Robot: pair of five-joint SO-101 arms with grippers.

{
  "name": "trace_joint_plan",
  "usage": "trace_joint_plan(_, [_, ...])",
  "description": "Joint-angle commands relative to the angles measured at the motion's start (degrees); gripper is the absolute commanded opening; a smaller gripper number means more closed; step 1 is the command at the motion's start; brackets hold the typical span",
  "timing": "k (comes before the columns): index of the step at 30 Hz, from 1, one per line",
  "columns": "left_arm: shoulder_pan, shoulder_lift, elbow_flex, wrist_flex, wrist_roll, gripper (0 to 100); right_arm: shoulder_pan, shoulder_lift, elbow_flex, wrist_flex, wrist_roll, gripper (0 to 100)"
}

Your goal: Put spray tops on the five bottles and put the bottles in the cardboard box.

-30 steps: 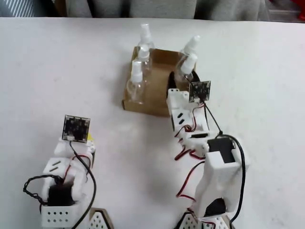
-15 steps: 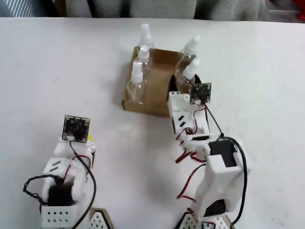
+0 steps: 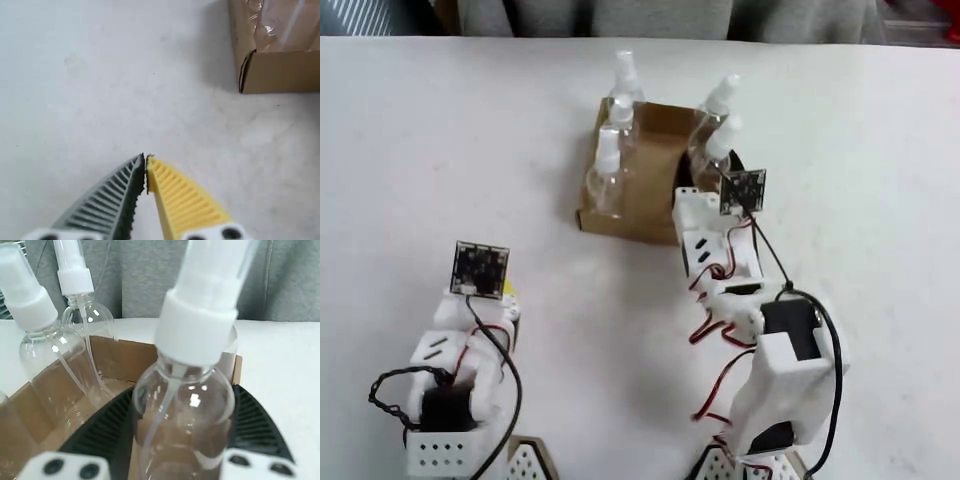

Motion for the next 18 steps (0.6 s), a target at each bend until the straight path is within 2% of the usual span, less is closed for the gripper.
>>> trace_joint_plan(1, [0.66, -0.75, -0.18, 0.18, -0.18, 2, 0.22, -2.95, -0.44, 1.71, -0.26, 22.1])
trace_joint_plan(6, [0.66, -0.75, -0.18, 0.18, -0.18, 2, 0.04, -2.95, -0.44, 4.09, -0.26, 32.0])
trace_joint_plan(18, [0.57, -0.75, -0.18, 0.18, -0.18, 2, 0.4, -3.47, -0.35, 4.09, -0.26, 32.2])
